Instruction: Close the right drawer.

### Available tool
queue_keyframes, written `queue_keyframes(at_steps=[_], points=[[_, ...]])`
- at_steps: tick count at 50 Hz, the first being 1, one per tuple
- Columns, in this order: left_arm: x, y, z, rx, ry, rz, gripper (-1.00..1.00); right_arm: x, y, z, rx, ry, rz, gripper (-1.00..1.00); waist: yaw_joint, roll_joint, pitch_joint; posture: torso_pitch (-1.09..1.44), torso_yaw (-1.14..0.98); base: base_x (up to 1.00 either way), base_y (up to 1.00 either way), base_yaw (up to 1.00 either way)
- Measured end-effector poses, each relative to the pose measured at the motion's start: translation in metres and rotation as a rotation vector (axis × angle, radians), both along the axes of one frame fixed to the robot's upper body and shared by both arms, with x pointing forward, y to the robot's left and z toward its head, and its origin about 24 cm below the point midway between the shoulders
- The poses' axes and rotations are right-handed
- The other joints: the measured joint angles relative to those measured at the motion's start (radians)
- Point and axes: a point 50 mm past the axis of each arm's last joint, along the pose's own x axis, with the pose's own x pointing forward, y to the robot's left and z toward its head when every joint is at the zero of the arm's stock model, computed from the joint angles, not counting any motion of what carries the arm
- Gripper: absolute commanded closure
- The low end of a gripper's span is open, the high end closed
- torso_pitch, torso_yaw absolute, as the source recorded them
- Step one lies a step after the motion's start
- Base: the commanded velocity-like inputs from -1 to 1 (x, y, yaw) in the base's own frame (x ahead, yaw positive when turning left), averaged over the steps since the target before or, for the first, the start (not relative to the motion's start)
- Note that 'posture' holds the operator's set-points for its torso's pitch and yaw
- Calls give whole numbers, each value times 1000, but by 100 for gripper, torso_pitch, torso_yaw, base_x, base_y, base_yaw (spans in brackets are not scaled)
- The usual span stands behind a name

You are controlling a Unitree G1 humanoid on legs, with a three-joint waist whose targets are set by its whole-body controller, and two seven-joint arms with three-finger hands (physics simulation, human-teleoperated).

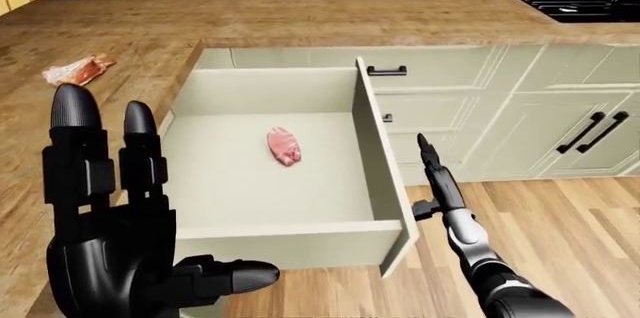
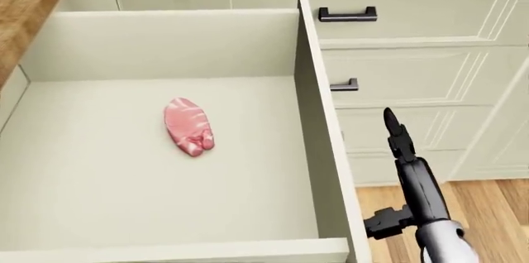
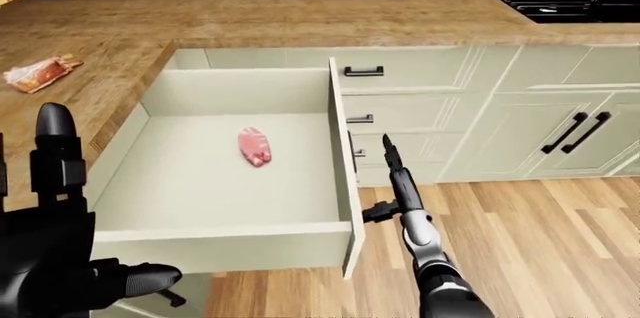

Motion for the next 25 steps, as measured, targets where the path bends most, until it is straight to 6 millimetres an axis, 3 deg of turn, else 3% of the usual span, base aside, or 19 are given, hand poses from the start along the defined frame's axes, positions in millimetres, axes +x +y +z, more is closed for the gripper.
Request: queue_keyframes(at_steps=[25], points=[[2,2,0,-5,11,12,-100,15,23,8,-74,25,109,-100,-4,1,2,0,0,0,0,0]])
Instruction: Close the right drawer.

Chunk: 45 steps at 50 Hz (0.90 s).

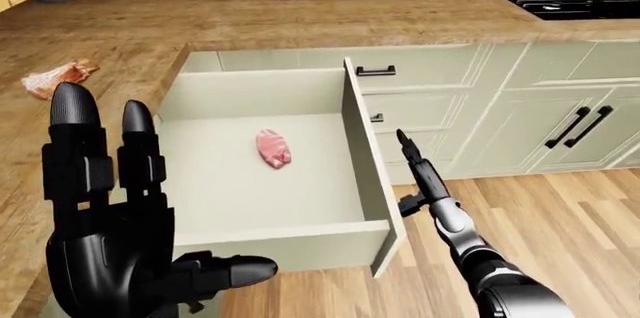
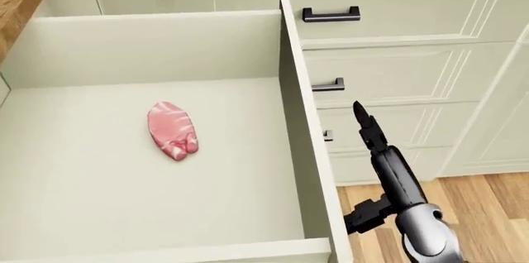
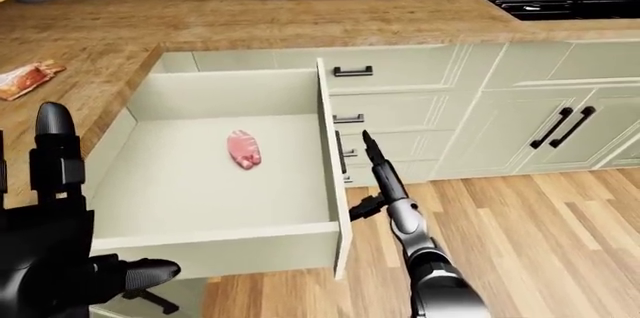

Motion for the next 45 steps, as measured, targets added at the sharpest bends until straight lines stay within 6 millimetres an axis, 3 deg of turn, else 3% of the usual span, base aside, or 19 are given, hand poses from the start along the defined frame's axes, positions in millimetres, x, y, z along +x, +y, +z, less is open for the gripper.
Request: queue_keyframes(at_steps=[18,45], points=[[0,-1,-1,0,3,-4,-100,10,25,5,-38,19,92,-100,1,1,4,0,0,0,0,0],[1,0,-2,7,5,1,-100,17,47,11,-83,26,172,-100,1,2,1,0,0,0,0,0]])
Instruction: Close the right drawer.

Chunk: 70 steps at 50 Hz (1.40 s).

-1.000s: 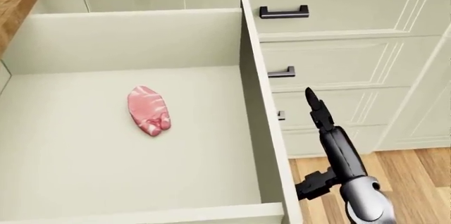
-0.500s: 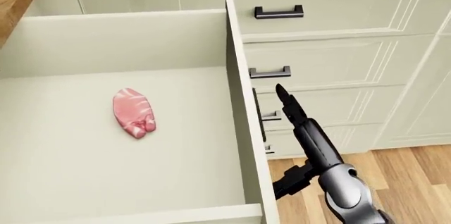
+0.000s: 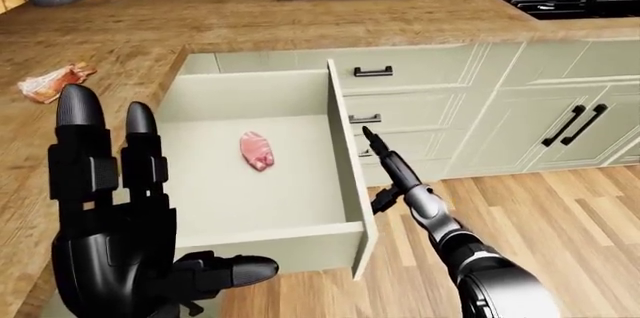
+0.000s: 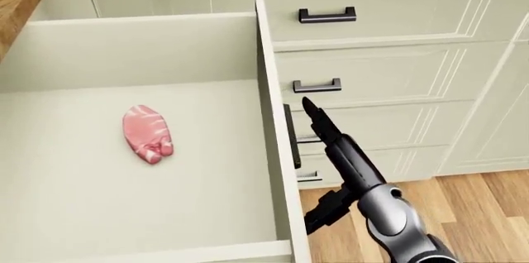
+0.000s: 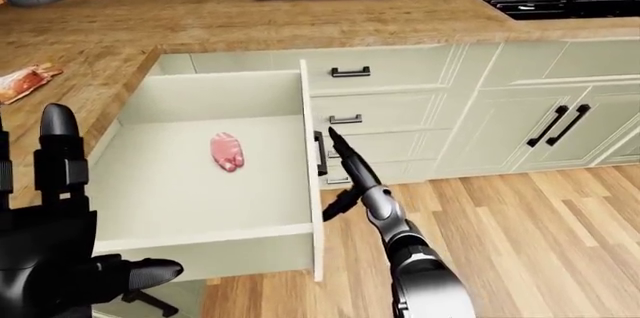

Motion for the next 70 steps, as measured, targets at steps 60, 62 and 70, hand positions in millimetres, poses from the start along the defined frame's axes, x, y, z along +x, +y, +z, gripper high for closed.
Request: queue_keyframes(at_steps=[60,62,70], points=[[1,-1,-1,0,4,-6,-100,6,56,10,-73,-2,184,-100,3,4,-1,0,0,0,0,0],[1,-1,-2,0,4,-7,-100,5,58,9,-73,-1,186,-100,3,4,-2,0,0,0,0,0],[1,-1,-2,1,2,-6,-100,5,62,9,-74,2,189,-100,3,5,-3,0,0,0,0,0]])
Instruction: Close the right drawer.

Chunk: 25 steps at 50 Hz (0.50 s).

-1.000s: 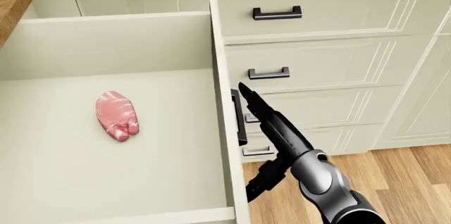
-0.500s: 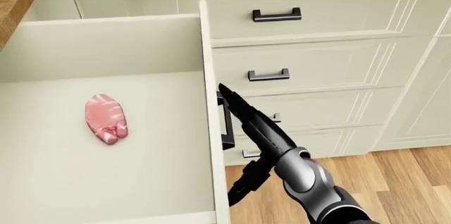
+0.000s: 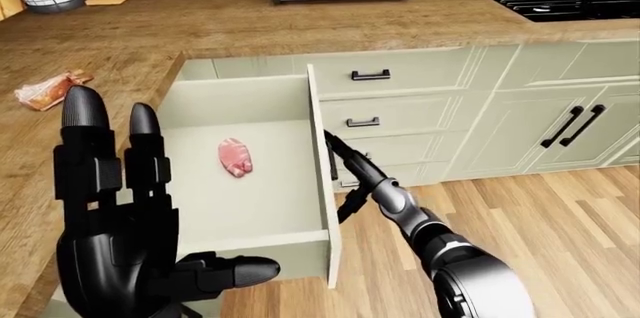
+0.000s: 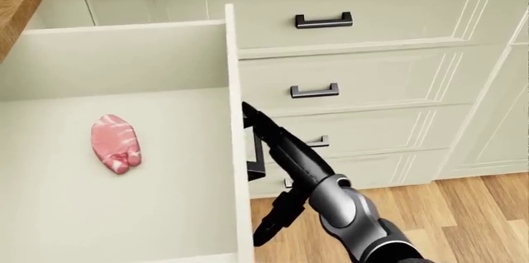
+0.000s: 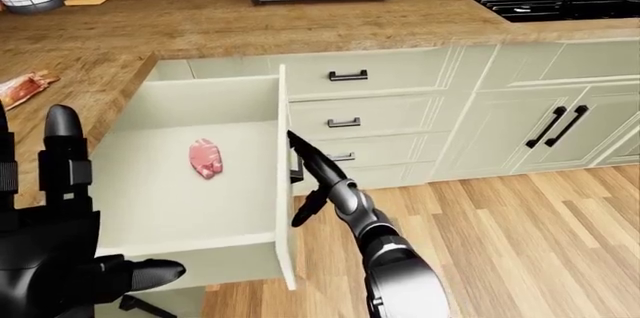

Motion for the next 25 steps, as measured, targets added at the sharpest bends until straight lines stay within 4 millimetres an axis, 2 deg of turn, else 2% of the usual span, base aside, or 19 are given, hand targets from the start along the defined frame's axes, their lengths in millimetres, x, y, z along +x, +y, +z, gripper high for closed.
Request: queue_keyframes(at_steps=[15,25], points=[[0,0,1,-1,-3,3,-100,1,5,2,37,52,43,-100,-8,3,0,0,0,0,0,0],[0,0,1,-2,0,1,-100,1,15,5,14,55,99,-100,-13,5,0,0,0,0,0,0]])
